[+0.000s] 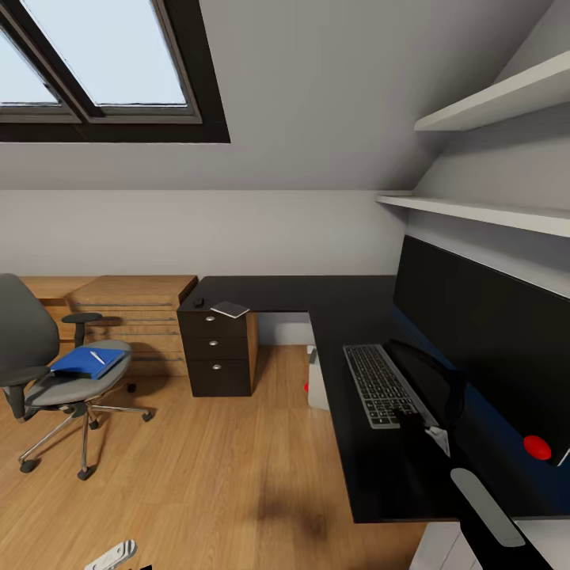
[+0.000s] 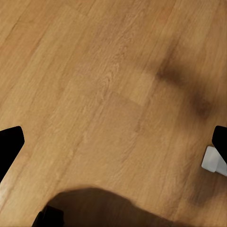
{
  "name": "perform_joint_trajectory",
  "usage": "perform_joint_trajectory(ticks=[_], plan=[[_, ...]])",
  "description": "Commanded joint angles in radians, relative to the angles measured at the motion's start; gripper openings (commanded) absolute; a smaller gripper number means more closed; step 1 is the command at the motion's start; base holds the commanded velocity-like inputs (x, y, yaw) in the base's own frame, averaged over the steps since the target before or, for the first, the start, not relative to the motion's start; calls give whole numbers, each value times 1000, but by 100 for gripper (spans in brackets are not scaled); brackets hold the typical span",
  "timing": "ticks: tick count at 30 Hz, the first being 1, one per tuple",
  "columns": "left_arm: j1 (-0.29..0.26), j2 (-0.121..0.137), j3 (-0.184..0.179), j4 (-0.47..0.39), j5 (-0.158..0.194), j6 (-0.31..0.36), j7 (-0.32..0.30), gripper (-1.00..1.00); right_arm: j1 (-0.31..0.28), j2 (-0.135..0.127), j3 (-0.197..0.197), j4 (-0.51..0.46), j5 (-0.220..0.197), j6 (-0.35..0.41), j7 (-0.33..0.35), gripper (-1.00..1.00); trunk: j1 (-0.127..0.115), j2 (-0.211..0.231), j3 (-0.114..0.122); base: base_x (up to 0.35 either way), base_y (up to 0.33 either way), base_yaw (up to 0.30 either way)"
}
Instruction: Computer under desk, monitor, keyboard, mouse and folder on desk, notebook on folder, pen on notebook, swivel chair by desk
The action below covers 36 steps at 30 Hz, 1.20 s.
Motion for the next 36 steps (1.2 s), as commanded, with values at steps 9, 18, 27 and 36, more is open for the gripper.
perform_joint_trajectory(ticks=[9, 18, 27, 36], plan=[[0, 0, 1, -2, 9, 5, 3, 100, -1, -1, 2, 1, -7, 0, -4, -100, 0, -1, -1, 106, 0, 0], [0, 0, 2, -2, 6, 3, 3, 100, -1, -1, 2, 26, -9, 0, -5, -100, 0, -1, -1, 124, 0, 0], [0, 0, 1, -2, 8, 6, 8, 100, -1, -1, 2, 27, -7, 0, -5, -100, 0, -1, -1, 30, 0, 0], [0, -1, 1, -2, 7, 5, 3, 100, -3, -1, 2, 56, -7, 0, -6, -100, 0, -1, -1, 1, 0, 0]])
